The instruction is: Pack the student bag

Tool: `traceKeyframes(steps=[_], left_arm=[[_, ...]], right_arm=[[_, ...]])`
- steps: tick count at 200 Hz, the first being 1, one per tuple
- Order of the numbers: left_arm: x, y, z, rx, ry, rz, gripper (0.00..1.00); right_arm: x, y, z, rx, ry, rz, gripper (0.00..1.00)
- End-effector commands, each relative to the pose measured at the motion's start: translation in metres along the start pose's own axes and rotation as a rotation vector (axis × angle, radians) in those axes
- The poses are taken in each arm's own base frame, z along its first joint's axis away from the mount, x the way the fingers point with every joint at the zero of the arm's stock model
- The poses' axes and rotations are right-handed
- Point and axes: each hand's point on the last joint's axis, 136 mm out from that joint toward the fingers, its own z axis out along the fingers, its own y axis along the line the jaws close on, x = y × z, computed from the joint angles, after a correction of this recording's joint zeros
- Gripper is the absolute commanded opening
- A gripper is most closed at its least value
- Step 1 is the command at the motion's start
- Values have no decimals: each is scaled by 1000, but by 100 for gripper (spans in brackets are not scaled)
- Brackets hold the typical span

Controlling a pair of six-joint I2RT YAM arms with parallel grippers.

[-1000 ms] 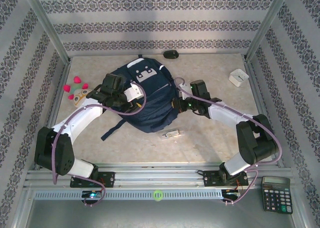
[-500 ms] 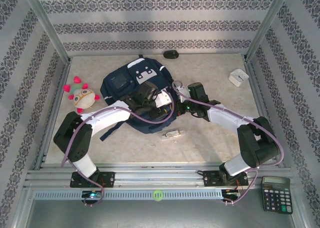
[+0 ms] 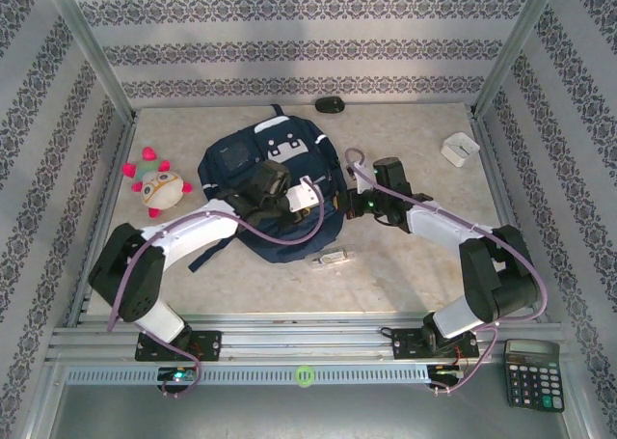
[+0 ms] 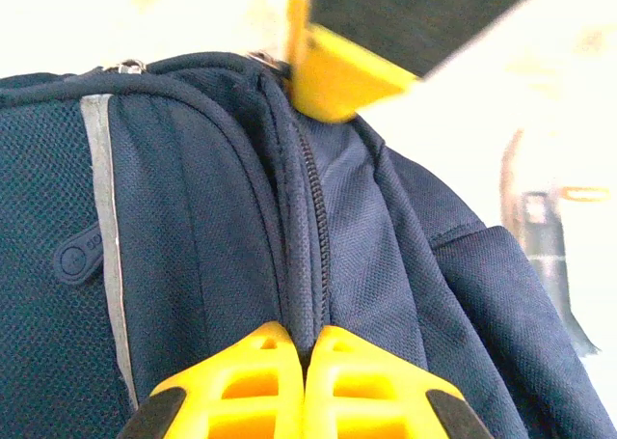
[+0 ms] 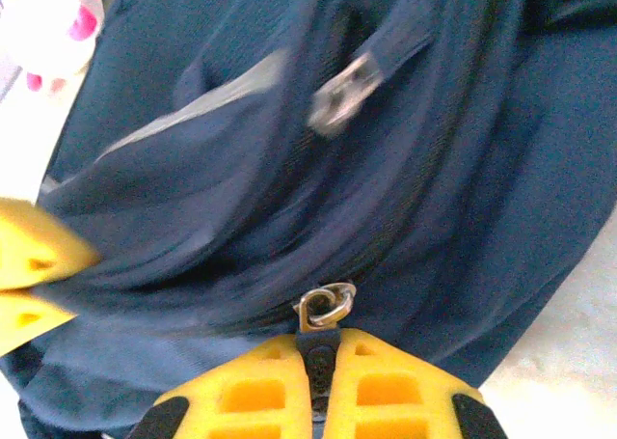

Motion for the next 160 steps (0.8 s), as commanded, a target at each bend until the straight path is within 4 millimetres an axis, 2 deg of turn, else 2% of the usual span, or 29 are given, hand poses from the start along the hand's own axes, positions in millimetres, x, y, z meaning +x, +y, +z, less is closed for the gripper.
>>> traceKeyframes(steps=[1,41,80,108,123,137,153,160], left_arm=[[3,-40,-28,185,-33,96,0],[22,-50,-46,222,11,192,0],[26,-58,-54,251,8,250,0],[32,-62,-58,258,28,274,0],[34,-61,-61,247,32,282,0],[37,-58,-61,224,42,282,0],[38,-47,-61,173,39,240,0],[38,-43,-62,159,30,218,5]], right_arm=[[-32,-41,0,94,-107,74,0],[-71,-77,12,155,-192,110,0],[-104,-112,29,212,-249,122,0],[-125,-132,27,243,-300,116,0],[-131,-134,26,232,-314,95,0],[-128,-132,26,215,-300,82,0],[-119,-116,28,142,-275,51,0],[-113,-106,26,100,-264,29,0]])
